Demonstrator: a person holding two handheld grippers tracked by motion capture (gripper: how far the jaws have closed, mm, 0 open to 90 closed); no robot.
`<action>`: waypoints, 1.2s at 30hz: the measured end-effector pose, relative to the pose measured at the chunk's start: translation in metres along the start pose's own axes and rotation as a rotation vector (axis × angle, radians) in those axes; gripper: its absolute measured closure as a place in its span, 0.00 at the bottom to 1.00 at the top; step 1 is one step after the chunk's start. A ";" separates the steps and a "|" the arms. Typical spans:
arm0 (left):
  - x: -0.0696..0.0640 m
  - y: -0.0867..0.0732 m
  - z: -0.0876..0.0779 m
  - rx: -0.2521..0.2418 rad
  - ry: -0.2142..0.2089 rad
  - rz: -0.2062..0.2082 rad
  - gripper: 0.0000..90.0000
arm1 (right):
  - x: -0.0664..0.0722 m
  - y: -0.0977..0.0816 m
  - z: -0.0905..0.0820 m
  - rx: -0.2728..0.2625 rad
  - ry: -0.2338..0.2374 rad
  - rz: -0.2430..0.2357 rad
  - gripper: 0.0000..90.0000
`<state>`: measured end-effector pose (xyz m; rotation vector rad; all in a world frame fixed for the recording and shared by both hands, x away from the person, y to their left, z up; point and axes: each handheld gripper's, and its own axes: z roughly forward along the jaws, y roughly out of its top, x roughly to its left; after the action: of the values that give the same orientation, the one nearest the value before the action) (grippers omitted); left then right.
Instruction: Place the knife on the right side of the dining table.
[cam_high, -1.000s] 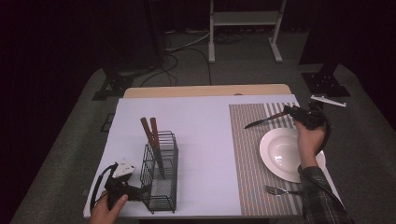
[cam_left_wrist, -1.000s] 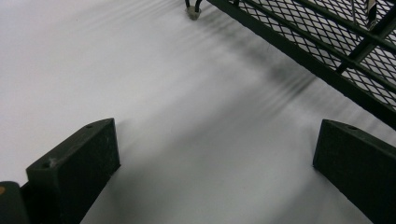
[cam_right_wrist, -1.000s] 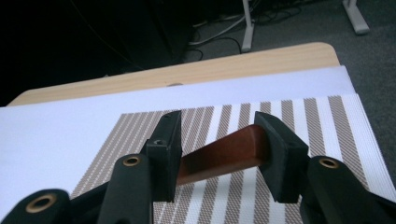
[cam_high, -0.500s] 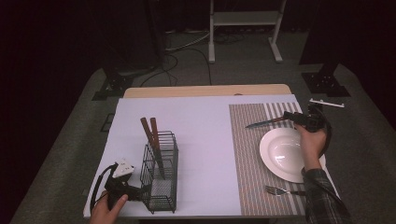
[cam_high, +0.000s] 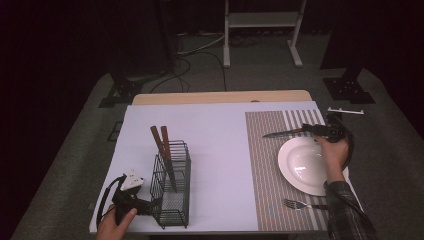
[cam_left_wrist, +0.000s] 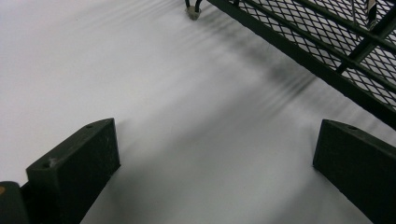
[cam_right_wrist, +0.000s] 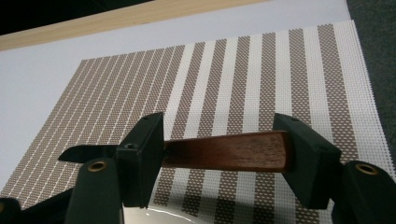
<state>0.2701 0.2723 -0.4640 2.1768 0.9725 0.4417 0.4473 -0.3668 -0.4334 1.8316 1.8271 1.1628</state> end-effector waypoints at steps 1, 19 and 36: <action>0.000 0.000 0.000 0.000 0.000 0.000 0.00 | 0.000 0.000 0.000 0.004 -0.003 0.000 0.38; 0.000 0.000 0.000 -0.001 0.000 0.000 0.00 | -0.001 0.003 0.012 0.119 -0.090 -0.011 0.34; 0.000 0.000 0.000 0.001 -0.001 -0.001 0.00 | 0.003 0.004 -0.003 0.033 -0.092 -0.036 0.27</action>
<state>0.2703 0.2724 -0.4640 2.1771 0.9735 0.4396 0.4480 -0.3651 -0.4275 1.8301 1.8305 1.0238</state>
